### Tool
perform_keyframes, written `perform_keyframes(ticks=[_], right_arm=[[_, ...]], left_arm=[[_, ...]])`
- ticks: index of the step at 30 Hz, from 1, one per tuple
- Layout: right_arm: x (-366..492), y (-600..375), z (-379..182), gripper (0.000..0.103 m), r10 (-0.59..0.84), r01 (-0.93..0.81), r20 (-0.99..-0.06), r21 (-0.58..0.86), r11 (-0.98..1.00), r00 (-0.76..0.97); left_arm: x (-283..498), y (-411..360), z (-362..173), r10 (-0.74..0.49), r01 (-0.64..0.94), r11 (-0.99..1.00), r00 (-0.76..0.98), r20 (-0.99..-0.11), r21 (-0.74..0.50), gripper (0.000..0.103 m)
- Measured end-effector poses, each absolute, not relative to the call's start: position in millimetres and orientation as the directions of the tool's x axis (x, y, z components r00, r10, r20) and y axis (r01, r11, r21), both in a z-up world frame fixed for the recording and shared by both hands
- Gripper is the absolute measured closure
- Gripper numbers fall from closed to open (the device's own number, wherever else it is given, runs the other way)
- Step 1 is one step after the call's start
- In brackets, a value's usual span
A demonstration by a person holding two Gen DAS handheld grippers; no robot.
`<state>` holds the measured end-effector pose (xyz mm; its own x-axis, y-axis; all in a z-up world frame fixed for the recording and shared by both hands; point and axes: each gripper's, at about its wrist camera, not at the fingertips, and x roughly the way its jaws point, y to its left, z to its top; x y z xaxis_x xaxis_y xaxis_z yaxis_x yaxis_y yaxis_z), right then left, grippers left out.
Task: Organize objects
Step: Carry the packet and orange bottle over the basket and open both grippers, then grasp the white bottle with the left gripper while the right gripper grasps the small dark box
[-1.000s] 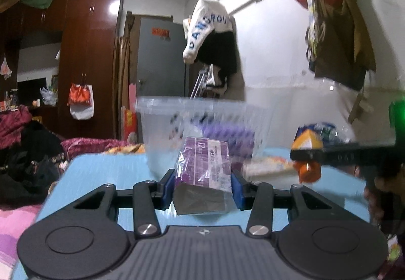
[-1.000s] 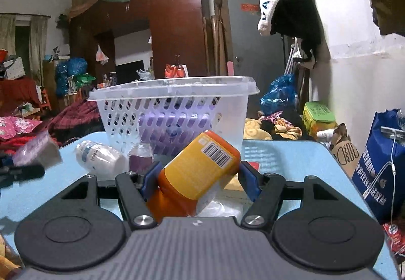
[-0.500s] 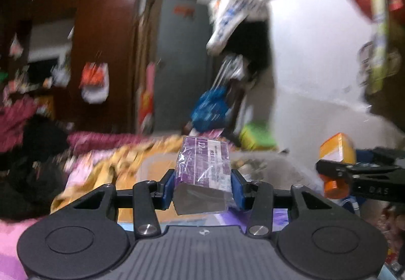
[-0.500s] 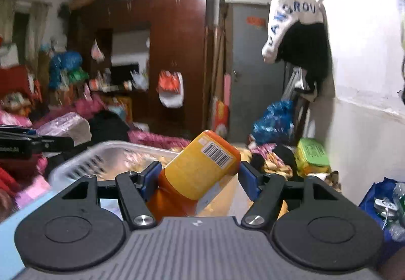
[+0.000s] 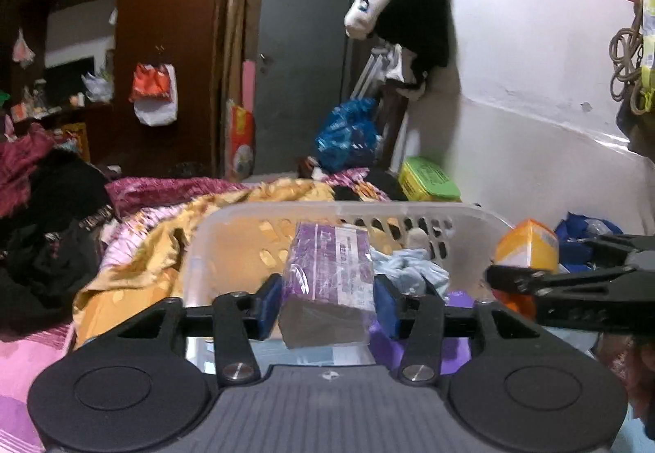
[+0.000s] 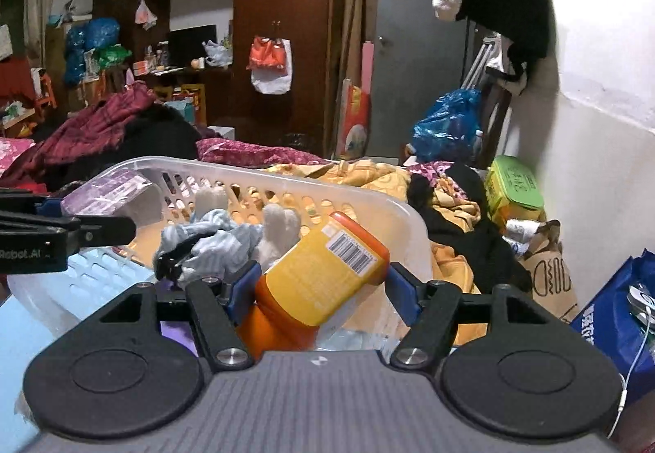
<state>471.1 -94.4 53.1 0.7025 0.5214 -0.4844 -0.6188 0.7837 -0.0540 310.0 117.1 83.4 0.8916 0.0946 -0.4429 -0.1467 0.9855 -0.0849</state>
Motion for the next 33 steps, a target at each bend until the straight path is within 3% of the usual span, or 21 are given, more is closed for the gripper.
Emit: perform_keyframes(ticks=[2,3,4,11,20,27,33], right_arm=[[466.8,-104.8,58.2,0.012,0.535,-0.608,-0.447,-0.024,0.794,0.717],[462.8,-111.9,62.4,0.002,0.551,-0.611,-0.425,-0.005,0.792,0.718],[458.2,-116.9,65.9,0.0,0.563,-0.616,-0.408,0.001,0.788,0.719],[392.1,-179.9,56.5,0.0,0.64,-0.664,-0.298,0.024,0.747,0.708],[359.2,-189.8,-21.7,0.0,0.674,-0.697,-0.383,0.099,0.71,0.632],[366.5,-162.0,-26.2,0.0,0.702,-0.724,-0.411,0.132,0.677,0.581],[354.2,-149.3,-31.8,0.009,0.71,-0.746,-0.42,0.108,0.658,0.565]], left_arm=[[303.6,116.7,83.9,0.098,-0.145,0.986,0.901,-0.422,-0.08,0.021],[298.1,116.1,85.0,0.102,-0.147,0.986,0.907,-0.409,-0.078,0.021],[291.3,115.1,86.3,0.106,-0.149,0.986,0.91,-0.401,-0.078,0.021],[195.1,102.1,65.0,0.019,-0.063,0.99,0.944,-0.328,-0.125,0.014],[166.4,96.0,15.5,-0.017,-0.029,0.993,0.923,-0.385,-0.111,0.014],[187.4,107.4,-2.3,-0.076,-0.005,0.985,0.889,-0.451,-0.174,0.014],[201.1,105.4,-7.7,-0.1,0.012,0.983,0.875,-0.474,-0.185,0.016]])
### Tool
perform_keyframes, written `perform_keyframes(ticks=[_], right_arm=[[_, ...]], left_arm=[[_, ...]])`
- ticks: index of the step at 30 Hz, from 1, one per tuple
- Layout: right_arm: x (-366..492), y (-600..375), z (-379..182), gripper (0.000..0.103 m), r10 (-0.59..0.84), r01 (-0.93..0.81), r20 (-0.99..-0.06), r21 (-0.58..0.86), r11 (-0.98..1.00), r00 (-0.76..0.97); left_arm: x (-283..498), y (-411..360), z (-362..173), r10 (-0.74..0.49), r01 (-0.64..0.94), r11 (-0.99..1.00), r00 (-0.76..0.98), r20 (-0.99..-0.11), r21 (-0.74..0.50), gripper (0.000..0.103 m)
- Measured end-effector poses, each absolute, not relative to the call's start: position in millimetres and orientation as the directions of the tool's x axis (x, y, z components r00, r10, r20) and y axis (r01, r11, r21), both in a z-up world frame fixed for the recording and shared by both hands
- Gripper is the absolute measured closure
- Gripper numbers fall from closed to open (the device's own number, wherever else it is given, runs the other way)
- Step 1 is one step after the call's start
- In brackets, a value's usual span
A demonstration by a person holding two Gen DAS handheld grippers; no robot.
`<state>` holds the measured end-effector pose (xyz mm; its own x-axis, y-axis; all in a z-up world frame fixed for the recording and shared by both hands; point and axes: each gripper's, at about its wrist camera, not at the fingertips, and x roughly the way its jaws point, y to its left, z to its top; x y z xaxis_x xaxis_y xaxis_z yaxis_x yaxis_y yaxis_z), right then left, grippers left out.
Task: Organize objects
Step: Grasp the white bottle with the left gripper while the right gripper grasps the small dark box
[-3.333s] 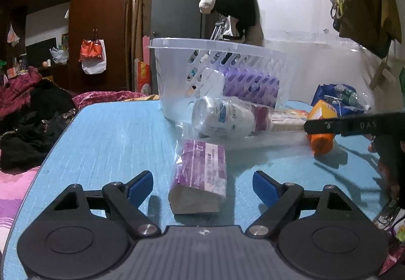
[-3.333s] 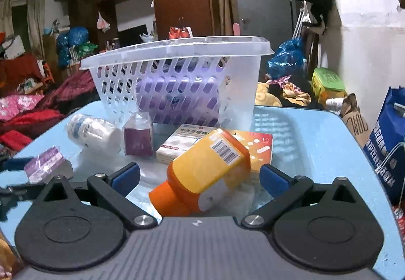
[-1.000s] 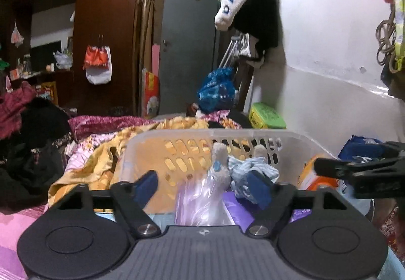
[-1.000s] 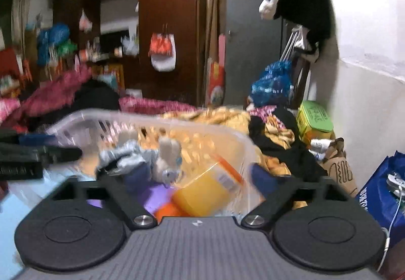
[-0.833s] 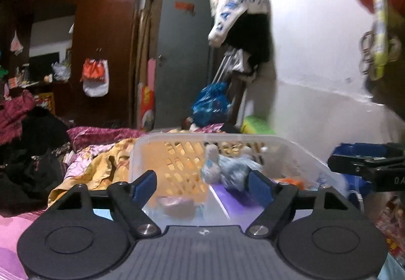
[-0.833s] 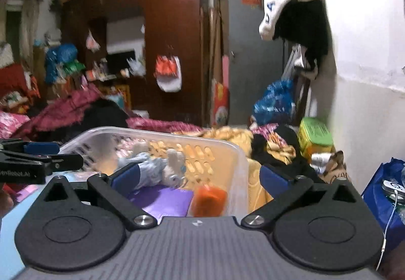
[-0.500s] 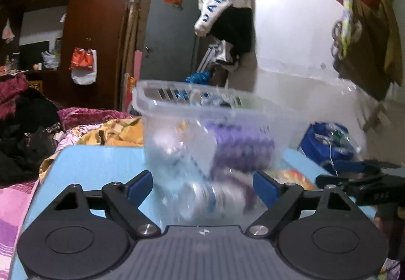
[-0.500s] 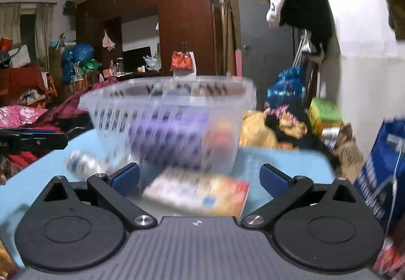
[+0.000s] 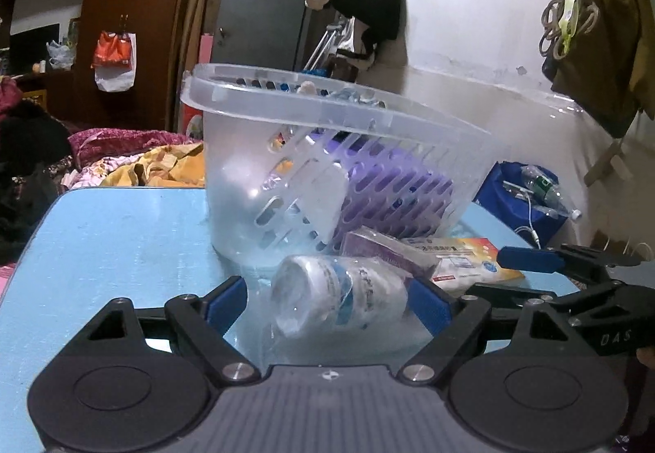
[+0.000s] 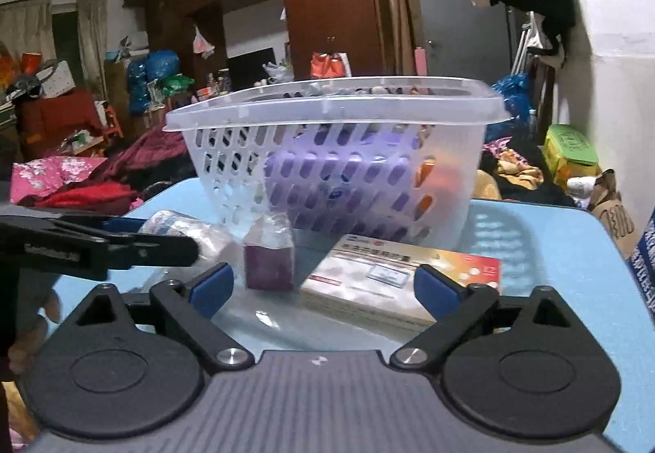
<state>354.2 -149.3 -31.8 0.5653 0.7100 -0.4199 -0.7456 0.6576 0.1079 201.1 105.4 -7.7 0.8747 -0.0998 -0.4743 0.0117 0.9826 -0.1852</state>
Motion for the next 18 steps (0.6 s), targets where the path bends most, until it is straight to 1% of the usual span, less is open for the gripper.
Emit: perform_keyframes(ticks=[1,2,4,6,10,11,13,14,15,16,17,18], right_arm=[[351.0,-150.8,-32.5,0.013,0.711,-0.746,-0.416,0.104,0.657,0.568],[351.4,-148.7,-32.5,0.015,0.709,-0.746,-0.417,0.1,0.658,0.569],[352.9,-143.0,-33.4,0.02,0.714,-0.754,-0.427,0.104,0.648,0.555],[355.3,-137.4,-34.3,0.021,0.725,-0.766,-0.433,0.114,0.633,0.535],[357.0,-119.8,-34.5,0.023,0.722,-0.772,-0.439,0.094,0.629,0.535],[358.4,-115.5,-34.8,0.026,0.72,-0.772,-0.445,0.092,0.629,0.533],[361.0,-107.1,-36.7,0.038,0.717,-0.779,-0.465,0.088,0.621,0.519],[361.8,-104.1,-37.6,0.041,0.713,-0.781,-0.474,0.082,0.62,0.517],[360.9,-100.8,-37.9,0.047,0.704,-0.777,-0.474,0.061,0.626,0.529],[360.6,-99.4,-37.9,0.055,0.696,-0.773,-0.476,0.05,0.632,0.538],[360.7,-98.9,-37.8,0.061,0.694,-0.772,-0.479,0.051,0.634,0.538],[361.0,-99.2,-37.9,0.062,0.698,-0.775,-0.482,0.059,0.63,0.53]], left_arm=[[202.5,104.7,-8.2,-0.098,0.009,0.982,0.873,-0.477,-0.187,0.019],[201.9,105.0,-8.0,-0.104,0.013,0.982,0.874,-0.475,-0.19,0.031],[198.8,106.1,-7.4,-0.105,0.015,0.981,0.879,-0.464,-0.195,0.031],[195.0,110.5,-7.4,-0.082,-0.012,0.98,0.888,-0.453,-0.2,0.032],[186.4,127.1,-5.4,-0.066,-0.049,0.966,0.904,-0.422,-0.256,0.033],[185.5,131.6,-5.2,-0.066,-0.056,0.961,0.906,-0.419,-0.272,0.033],[184.0,137.2,-4.8,-0.061,-0.068,0.955,0.909,-0.412,-0.29,0.033],[183.3,138.1,-4.6,-0.056,-0.072,0.954,0.911,-0.408,-0.292,0.033],[183.6,138.4,-3.9,-0.055,-0.072,0.954,0.912,-0.406,-0.292,0.033],[184.0,137.7,-3.7,-0.056,-0.07,0.954,0.913,-0.405,-0.29,0.033],[184.3,136.8,-3.5,-0.056,-0.069,0.955,0.913,-0.404,-0.287,0.033],[184.5,135.8,-3.5,-0.056,-0.066,0.957,0.914,-0.403,-0.284,0.033]])
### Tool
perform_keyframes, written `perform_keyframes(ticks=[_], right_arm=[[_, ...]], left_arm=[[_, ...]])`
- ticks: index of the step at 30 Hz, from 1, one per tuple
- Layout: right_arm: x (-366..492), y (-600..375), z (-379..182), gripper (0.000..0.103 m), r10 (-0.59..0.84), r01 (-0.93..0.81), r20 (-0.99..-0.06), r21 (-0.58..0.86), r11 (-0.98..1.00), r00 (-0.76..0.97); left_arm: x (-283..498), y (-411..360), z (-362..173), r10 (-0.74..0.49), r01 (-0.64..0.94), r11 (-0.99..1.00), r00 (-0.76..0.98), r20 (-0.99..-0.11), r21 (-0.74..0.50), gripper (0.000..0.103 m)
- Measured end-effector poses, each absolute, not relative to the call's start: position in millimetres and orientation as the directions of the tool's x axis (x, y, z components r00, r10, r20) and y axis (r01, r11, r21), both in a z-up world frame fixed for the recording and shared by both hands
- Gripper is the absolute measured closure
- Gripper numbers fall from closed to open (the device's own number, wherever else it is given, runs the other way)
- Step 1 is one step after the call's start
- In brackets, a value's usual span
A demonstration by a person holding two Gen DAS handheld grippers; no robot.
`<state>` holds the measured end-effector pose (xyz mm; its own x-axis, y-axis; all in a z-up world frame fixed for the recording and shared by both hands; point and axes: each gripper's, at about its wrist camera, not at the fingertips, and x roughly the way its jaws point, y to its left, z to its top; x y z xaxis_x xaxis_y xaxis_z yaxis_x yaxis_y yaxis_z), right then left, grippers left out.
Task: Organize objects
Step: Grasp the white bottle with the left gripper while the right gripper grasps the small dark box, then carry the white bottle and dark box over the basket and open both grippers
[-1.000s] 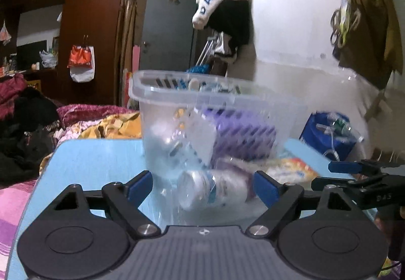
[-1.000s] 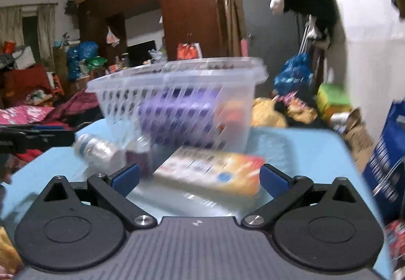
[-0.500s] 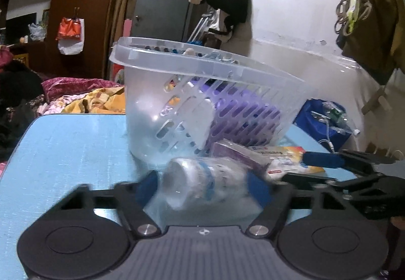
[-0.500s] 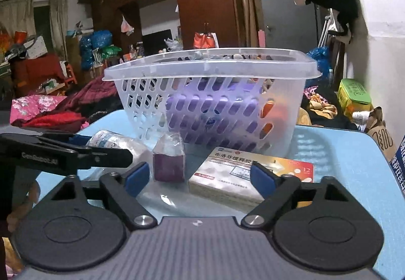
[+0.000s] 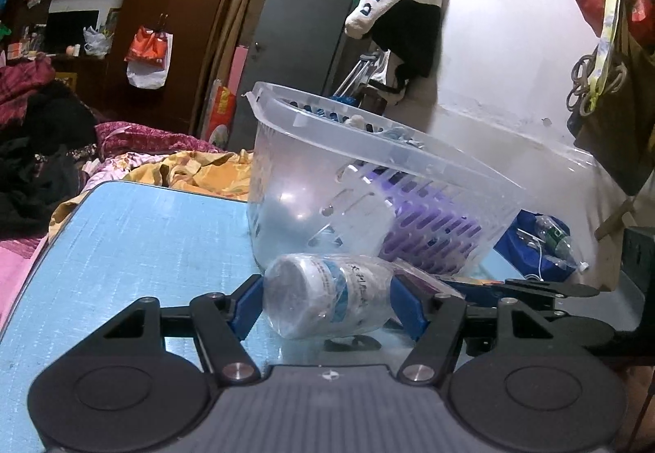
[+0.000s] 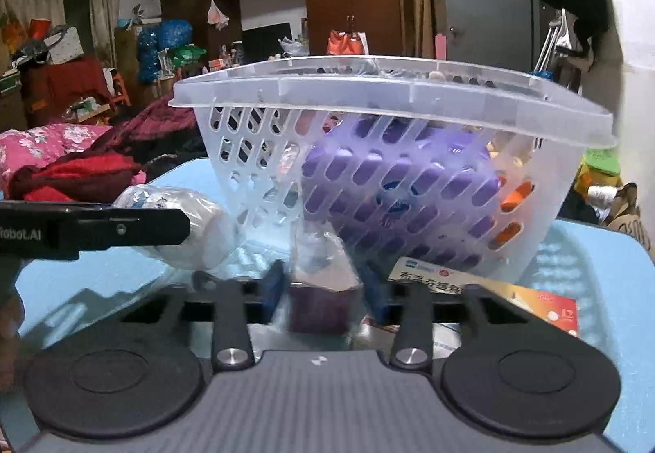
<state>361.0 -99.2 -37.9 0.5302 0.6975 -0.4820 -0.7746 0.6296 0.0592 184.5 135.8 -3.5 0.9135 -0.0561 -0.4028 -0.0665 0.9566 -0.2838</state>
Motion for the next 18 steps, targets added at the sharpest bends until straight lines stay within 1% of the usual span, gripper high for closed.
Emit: perform_keyframes(ticks=[6,12,15,18], right_arm=[[348.6,-108.7,-29.9,0.063,0.707,-0.776,-0.439,0.033,0.63,0.555],[330.9,-141.7,-11.6,0.064,0.738,-0.786,-0.376,0.038,0.617,0.56],[321.4,-163.9,5.3,0.064,0.754,-0.788,-0.321,0.035,0.615,0.574],[325.2,-176.1,36.5,0.064,0.748,-0.77,-0.263,0.029,0.638,0.61]], left_arm=[[178.8,135.2,-1.9,-0.068,-0.042,0.958,0.927,-0.368,-0.283,0.033],[160.3,128.1,9.6,-0.058,-0.018,0.963,0.959,-0.276,-0.268,0.034],[153.7,118.9,29.1,-0.043,-0.014,0.972,0.971,-0.235,-0.236,0.034],[160.5,107.0,60.1,-0.034,-0.002,0.983,0.98,-0.195,-0.181,0.034]])
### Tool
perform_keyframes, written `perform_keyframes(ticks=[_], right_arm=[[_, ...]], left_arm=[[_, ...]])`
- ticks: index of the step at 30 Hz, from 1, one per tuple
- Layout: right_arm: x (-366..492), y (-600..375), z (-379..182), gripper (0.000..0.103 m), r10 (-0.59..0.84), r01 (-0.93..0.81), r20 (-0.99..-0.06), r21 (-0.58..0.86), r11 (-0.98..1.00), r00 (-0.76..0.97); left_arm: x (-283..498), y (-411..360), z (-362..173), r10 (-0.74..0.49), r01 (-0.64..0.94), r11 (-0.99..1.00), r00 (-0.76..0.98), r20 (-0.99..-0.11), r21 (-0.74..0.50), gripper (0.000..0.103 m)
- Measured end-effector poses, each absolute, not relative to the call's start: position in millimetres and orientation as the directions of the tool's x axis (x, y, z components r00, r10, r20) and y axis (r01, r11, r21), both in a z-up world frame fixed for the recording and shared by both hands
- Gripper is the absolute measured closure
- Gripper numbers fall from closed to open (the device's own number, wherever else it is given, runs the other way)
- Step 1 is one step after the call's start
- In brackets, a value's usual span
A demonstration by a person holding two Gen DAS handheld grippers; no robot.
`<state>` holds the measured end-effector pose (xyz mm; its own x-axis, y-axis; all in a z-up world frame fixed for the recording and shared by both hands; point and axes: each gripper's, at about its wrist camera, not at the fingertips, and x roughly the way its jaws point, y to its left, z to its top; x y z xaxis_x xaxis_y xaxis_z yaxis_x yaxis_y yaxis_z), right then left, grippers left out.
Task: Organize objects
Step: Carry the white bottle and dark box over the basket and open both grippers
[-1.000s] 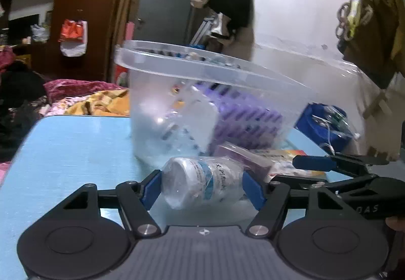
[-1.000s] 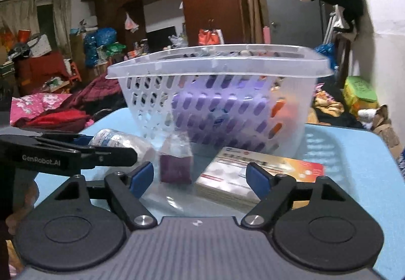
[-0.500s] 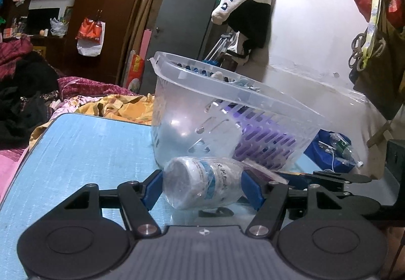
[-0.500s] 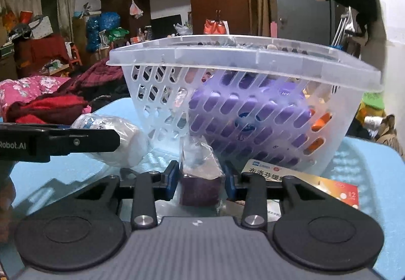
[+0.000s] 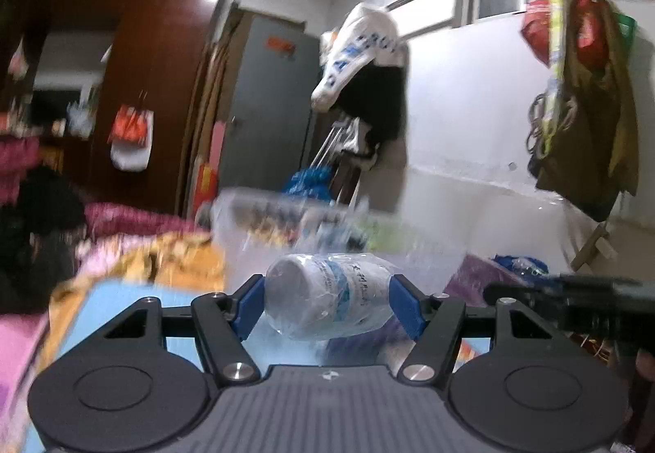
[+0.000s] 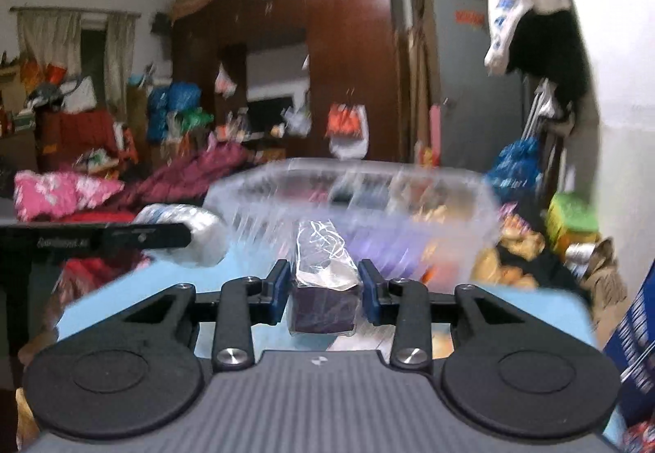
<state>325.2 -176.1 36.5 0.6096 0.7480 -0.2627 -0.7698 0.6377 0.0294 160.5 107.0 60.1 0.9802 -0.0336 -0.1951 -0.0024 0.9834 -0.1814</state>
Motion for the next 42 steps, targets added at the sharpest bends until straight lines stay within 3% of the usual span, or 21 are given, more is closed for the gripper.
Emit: perform_keyframes(ticks=[4,9,15,25,29,30,32,34,38,42], right_arm=[[347.1,-168.7,75.5,0.064,0.7,-0.72,-0.226,-0.01,0.694,0.678],[395.8,-138.1,96.4,0.064,0.576,-0.612,-0.266,-0.074,0.787,0.773],[444.1,-110.1,84.1,0.064,0.527,-0.585,-0.372,-0.056,0.809,0.764],[461.1,-104.7,54.3,0.063,0.516,-0.581,-0.456,-0.005,0.814,0.725],[461.5,-104.2,51.7,0.062,0.518,-0.588,-0.468,-0.004,0.809,0.716],[461.9,-104.0,51.9,0.059,0.52,-0.589,-0.466,-0.001,0.808,0.716],[460.5,-108.2,53.8,0.034,0.527,-0.582,-0.447,0.016,0.813,0.723],[456.1,-119.2,58.7,0.004,0.563,-0.597,-0.4,0.048,0.801,0.723],[431.6,-149.0,68.5,0.0,0.586,-0.605,-0.33,0.054,0.795,0.74],[397.2,-196.4,51.7,0.0,0.615,-0.623,-0.315,0.087,0.778,0.723]], left_arm=[[192.2,92.4,102.9,0.008,-0.028,0.994,0.981,-0.193,-0.103,0.034],[250.5,97.1,130.5,0.106,-0.137,0.986,0.952,-0.287,-0.091,0.034],[299.8,111.5,115.9,0.174,-0.208,0.978,0.888,-0.425,-0.034,0.034],[313.5,121.9,90.5,0.172,-0.233,0.97,0.861,-0.478,-0.071,0.035],[311.1,122.5,87.8,0.18,-0.247,0.964,0.875,-0.45,-0.094,0.033],[309.3,121.1,89.0,0.181,-0.241,0.967,0.884,-0.43,-0.089,0.025],[305.1,118.9,91.7,0.162,-0.218,0.971,0.899,-0.407,-0.094,0.015],[292.3,115.1,94.9,0.162,-0.205,0.975,0.916,-0.367,-0.081,0.015],[252.1,107.8,95.3,0.121,-0.153,0.985,0.943,-0.31,-0.081,0.013],[206.4,101.6,68.1,0.042,-0.085,0.991,0.926,-0.374,-0.1,0.009]])
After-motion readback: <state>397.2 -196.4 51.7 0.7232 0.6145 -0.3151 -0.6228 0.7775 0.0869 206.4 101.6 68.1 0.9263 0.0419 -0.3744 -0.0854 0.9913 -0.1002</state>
